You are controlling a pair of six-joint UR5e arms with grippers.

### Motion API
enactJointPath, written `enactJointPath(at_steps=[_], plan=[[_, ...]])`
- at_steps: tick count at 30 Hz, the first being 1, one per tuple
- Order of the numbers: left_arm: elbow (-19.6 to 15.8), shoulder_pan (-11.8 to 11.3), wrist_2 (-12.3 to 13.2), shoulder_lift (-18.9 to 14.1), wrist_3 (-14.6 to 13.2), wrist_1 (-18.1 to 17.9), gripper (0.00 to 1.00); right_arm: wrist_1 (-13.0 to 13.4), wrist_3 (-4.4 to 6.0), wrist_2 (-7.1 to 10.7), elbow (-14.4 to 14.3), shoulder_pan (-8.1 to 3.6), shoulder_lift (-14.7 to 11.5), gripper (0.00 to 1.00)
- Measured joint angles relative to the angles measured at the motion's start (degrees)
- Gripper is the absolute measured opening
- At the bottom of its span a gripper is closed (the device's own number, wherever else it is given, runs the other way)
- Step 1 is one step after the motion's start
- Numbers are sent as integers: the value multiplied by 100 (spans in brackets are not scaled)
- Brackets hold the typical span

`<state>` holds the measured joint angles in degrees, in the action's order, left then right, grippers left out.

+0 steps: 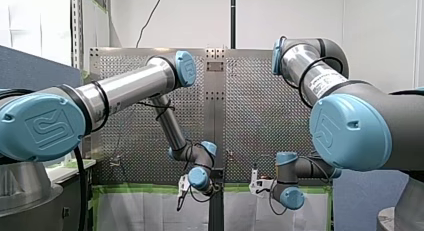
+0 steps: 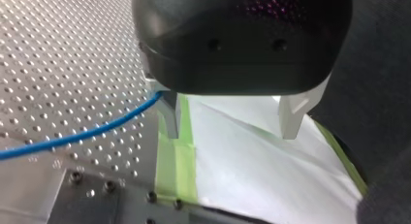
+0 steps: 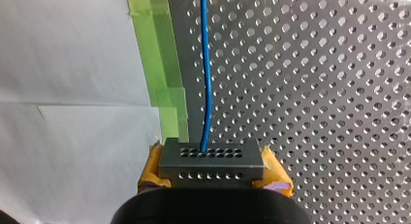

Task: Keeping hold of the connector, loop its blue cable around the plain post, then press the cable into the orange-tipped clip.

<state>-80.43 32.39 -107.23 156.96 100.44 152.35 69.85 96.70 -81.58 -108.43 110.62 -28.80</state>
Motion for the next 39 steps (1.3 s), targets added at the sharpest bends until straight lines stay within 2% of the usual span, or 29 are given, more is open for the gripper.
enactJointPath(at_steps=[10,20,25,26,27,29,30,32,33,34,35,36,37,39], plan=[[-50,61,106,4,547,-486,98,-49,1,118,16,-2,8,0],[-64,60,-370,4,1159,-683,98,-69,-5,132,18,-9,9,0],[-64,65,-403,4,1441,-814,98,-76,-9,133,18,-10,9,0],[-64,68,-398,4,1504,-844,85,-78,-9,133,18,-9,9,0],[-64,68,-395,4,1538,-861,85,-80,-10,133,18,-10,9,0],[-63,71,-387,4,1570,-890,62,-82,-12,133,20,-10,10,0],[-62,70,-382,4,1563,-903,62,-83,-13,133,20,-10,9,0],[-61,66,-367,4,1510,-926,39,-84,-15,133,20,-9,9,0],[-61,62,-362,4,1485,-934,39,-84,-16,132,20,-10,9,0],[-62,56,-357,4,1462,-939,20,-84,-16,133,20,-10,9,0],[-62,48,-353,4,1431,-944,13,-84,-16,133,21,-10,9,0],[-63,42,-350,4,1403,-947,13,-84,-17,133,21,-10,9,0],[-64,36,-347,4,1373,-948,2,-84,-17,132,21,-10,10,0],[-65,26,-339,2,1304,-950,0,-84,-18,133,21,-10,12,0]])
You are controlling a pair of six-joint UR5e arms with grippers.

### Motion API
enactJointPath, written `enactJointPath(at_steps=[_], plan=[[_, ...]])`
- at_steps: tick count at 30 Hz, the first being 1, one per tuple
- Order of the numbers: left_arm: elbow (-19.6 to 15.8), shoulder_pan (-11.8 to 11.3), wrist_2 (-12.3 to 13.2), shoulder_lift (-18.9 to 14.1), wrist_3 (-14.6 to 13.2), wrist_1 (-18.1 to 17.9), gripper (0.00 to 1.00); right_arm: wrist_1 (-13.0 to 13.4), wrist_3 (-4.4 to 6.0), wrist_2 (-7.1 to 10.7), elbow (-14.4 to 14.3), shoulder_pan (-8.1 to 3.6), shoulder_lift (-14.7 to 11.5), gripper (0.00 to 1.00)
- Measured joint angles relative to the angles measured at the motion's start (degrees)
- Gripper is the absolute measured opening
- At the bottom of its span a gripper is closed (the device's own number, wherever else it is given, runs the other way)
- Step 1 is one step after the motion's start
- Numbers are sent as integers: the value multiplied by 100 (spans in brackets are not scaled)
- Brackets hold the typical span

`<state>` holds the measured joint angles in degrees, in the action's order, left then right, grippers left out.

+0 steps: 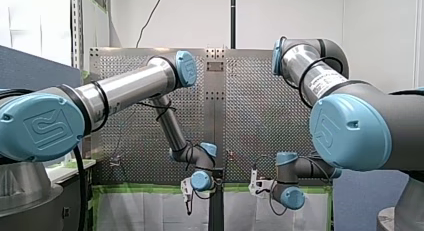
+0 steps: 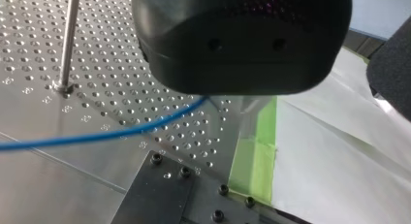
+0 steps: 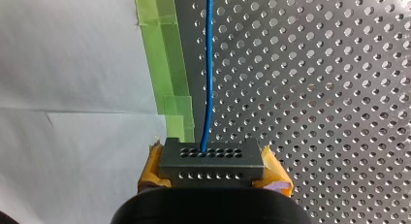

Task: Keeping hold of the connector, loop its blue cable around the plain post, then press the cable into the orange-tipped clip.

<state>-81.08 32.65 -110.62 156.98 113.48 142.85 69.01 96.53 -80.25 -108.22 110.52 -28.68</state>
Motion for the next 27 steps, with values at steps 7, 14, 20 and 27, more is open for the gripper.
enactJointPath(at_steps=[7,14,20,27], plan=[[4,-21,45,-5,-346,110,0,4,-1,0,3,0,5,0],[3,71,-98,-62,-709,194,0,19,-1,0,13,-20,6,0],[0,154,-347,-282,-979,249,0,28,0,-7,15,-54,6,0],[-22,238,-564,-419,-1031,378,0,24,-5,-16,15,-90,5,0]])
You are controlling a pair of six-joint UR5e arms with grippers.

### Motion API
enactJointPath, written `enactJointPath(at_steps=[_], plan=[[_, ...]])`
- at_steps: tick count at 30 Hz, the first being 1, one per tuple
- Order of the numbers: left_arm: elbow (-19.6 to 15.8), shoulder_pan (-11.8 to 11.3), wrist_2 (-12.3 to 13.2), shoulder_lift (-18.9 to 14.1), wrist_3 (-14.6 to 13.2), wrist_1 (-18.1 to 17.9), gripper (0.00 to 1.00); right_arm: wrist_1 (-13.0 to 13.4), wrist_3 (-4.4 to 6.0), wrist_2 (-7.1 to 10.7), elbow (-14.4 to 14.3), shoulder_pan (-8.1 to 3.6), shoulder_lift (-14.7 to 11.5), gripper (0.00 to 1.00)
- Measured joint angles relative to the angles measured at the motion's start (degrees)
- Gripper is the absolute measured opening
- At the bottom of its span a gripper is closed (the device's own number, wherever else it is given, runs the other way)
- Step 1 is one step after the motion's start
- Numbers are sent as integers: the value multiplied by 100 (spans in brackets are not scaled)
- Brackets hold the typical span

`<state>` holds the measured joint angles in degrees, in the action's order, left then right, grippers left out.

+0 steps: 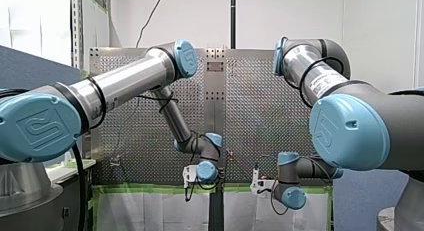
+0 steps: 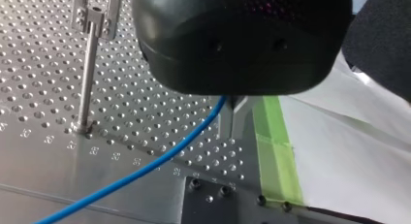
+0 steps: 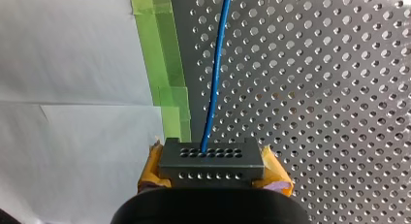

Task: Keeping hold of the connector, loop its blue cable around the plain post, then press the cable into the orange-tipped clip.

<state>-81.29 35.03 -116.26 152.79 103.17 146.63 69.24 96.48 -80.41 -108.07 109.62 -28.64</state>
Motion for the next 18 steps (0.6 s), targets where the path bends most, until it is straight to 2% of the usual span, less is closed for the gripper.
enactJointPath(at_steps=[7,18], plan=[[-200,108,-98,-115,-7,-5,0,-49,-58,-42,0,-105,-6,0],[-756,151,-6,-630,-6,-506,0,-48,-85,-5,-2,-146,-22,0]])
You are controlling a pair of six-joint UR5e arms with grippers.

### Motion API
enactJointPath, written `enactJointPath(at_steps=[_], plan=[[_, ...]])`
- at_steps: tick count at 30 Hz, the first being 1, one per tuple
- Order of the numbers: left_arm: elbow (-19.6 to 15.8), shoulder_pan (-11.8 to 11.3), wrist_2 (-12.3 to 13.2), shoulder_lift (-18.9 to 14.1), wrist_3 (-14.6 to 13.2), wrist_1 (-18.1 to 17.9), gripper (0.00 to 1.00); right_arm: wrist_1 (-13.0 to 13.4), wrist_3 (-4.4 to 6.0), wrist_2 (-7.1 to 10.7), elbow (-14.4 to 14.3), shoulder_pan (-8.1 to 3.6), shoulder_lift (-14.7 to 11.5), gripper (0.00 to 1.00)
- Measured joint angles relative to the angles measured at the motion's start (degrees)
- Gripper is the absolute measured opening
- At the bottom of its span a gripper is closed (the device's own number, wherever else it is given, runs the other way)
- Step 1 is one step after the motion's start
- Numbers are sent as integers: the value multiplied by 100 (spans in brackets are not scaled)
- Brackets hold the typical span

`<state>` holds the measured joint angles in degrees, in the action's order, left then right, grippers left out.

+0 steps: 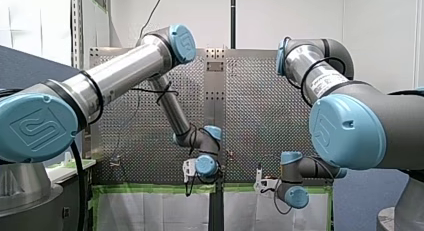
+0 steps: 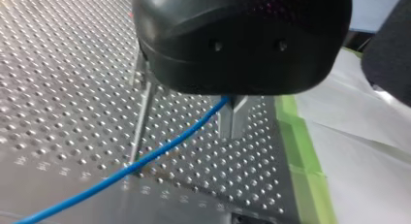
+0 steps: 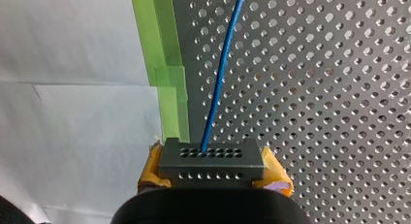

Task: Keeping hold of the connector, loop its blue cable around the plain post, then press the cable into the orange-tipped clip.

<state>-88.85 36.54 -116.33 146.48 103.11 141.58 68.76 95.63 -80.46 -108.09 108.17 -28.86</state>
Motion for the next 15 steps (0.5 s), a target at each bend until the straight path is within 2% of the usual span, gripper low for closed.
enactJointPath(at_steps=[8,15], plan=[[-143,82,-52,-66,-76,7,0,-36,-55,11,-5,-2,-61,0],[-147,175,-124,-72,-127,85,0,-218,-146,12,-22,28,-280,0]])
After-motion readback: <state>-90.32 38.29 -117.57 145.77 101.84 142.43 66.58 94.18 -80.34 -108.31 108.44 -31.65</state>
